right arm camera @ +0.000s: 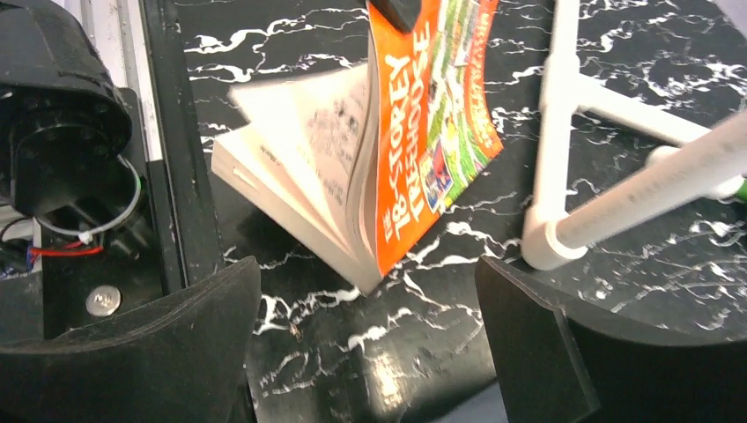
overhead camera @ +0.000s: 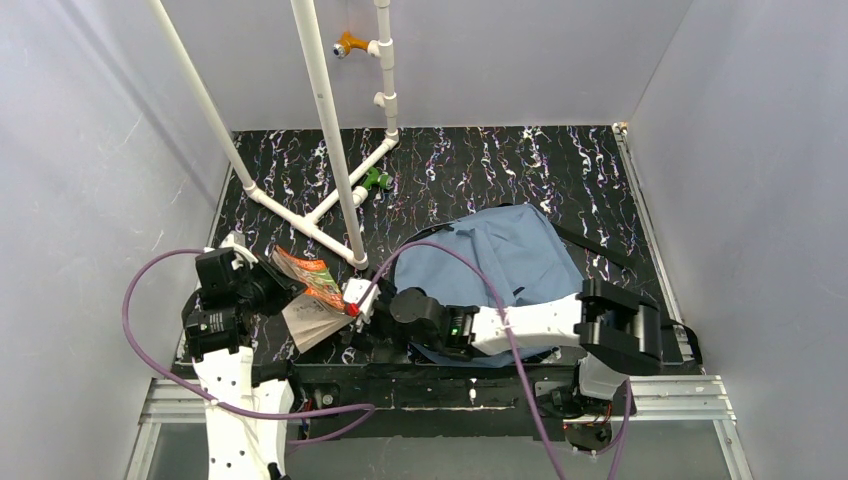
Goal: Pack the student bag
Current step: Pick up the book from the center of the board.
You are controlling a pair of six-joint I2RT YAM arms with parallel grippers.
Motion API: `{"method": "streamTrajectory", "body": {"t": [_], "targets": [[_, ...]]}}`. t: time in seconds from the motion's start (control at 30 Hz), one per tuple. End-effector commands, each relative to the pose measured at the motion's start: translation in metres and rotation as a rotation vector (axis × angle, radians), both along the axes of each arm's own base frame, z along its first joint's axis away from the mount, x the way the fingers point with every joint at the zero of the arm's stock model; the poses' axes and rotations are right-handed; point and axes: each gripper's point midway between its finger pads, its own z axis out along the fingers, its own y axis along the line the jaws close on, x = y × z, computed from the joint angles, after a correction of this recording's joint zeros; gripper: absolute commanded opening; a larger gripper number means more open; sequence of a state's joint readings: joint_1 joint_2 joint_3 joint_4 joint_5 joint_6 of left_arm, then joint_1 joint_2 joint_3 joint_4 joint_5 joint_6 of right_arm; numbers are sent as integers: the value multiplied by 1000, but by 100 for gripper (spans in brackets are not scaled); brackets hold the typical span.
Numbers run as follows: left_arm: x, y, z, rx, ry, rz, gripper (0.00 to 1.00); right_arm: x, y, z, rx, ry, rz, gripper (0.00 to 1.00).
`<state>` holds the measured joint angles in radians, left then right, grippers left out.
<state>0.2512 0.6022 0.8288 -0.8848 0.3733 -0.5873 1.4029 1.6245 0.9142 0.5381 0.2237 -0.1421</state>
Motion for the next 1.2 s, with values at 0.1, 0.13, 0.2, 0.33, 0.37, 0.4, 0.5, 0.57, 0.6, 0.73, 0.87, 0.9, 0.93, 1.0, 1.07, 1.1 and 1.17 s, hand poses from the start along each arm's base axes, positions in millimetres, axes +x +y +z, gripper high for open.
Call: {"method": "streamTrajectory", "body": {"t": [0.1, 0.13, 0.2, 0.33, 0.37, 0.4, 0.5, 0.57, 0.6, 0.73, 0.87, 0.9, 0.93, 1.0, 1.07, 1.1, 1.17], "targets": [[-6, -17, 12, -44, -33, -95, 0, 10, 48, 38, 164, -18, -37, 98], [-6, -18, 13, -42, -35, -100, 0, 13, 50, 37, 166, -21, -51, 99], [-7, -18, 14, -43, -42, -103, 0, 19, 56, 34, 156, -25, -75, 98], [-7, -21, 16, -58, -45, -110, 0, 35, 71, 17, 110, 16, -183, 98], [-7, -21, 17, -58, -47, -112, 0, 39, 74, 8, 86, 27, -215, 98], [-7, -22, 19, -55, -50, -115, 0, 42, 78, 2, 67, 31, -231, 97], [-6, -22, 21, -50, -55, -121, 0, 46, 82, -15, 39, 19, -265, 90], [-5, -22, 22, -48, -55, -122, 0, 49, 81, -23, 18, 8, -292, 79], [-5, -22, 21, -47, -53, -125, 0, 50, 80, -25, 11, 7, -298, 73], [-5, -21, 22, -32, -58, -139, 16, 45, 72, -25, 23, 48, -296, 35], [1, -25, 29, -17, -107, -212, 52, 24, 67, -23, -2, 153, -220, 13], [4, -27, 31, -17, -123, -233, 58, 19, 66, -20, -6, 192, -207, 8], [6, -27, 32, -15, -125, -243, 63, 13, 66, -17, -9, 234, -197, 2], [11, -27, 37, -14, -127, -256, 71, 4, 64, -7, -9, 291, -170, 1], [14, -24, 46, 1, -140, -247, 73, 2, 58, 12, 15, 312, -175, 1], [15, -22, 52, 15, -155, -238, 73, 2, 53, 23, 32, 312, -182, 1], [17, -17, 66, 57, -200, -217, 74, 9, 38, 56, 86, 294, -218, 1]]}}
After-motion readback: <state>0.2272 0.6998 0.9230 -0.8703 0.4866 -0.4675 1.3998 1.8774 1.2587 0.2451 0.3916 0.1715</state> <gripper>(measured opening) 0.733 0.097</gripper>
